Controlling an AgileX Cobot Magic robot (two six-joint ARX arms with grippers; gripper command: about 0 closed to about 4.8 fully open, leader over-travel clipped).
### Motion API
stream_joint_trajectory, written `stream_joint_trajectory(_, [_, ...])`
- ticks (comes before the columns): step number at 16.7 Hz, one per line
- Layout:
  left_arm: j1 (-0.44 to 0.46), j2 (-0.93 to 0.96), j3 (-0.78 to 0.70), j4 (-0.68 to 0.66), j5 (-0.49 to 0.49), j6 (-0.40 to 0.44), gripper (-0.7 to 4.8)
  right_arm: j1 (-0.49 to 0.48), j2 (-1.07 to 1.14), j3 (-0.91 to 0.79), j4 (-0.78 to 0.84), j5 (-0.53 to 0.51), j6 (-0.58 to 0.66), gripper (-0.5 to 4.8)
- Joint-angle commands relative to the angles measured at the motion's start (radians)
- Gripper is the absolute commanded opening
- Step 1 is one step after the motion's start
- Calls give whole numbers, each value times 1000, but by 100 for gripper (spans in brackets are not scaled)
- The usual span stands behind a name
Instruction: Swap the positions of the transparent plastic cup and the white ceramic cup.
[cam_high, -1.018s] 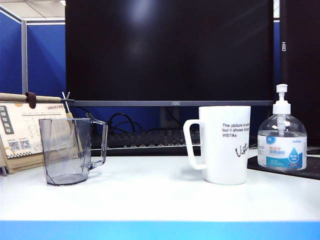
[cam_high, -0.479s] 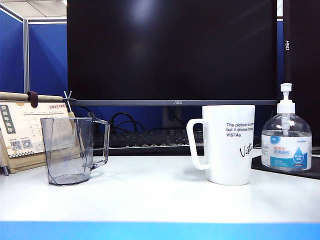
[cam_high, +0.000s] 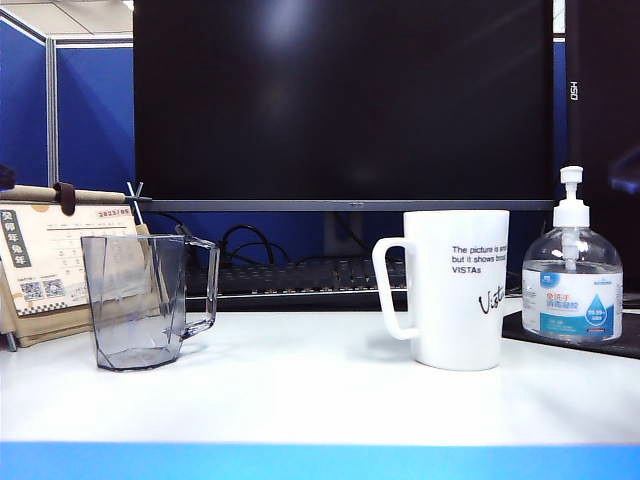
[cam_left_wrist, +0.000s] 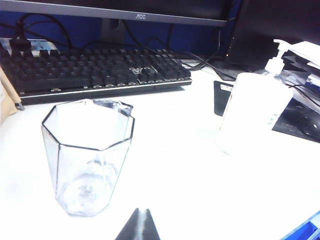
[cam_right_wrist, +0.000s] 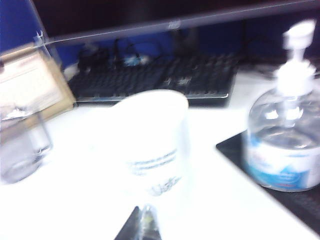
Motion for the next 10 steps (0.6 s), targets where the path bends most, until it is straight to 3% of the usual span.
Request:
stream_joint_trajectory(1, [1, -2, 2, -19, 25, -66, -3, 2, 2, -8, 3, 55, 16, -5])
stream_joint_trajectory(10, [6, -19, 3, -28, 25, -67, -3, -8, -33, -8, -13, 46, 15, -5])
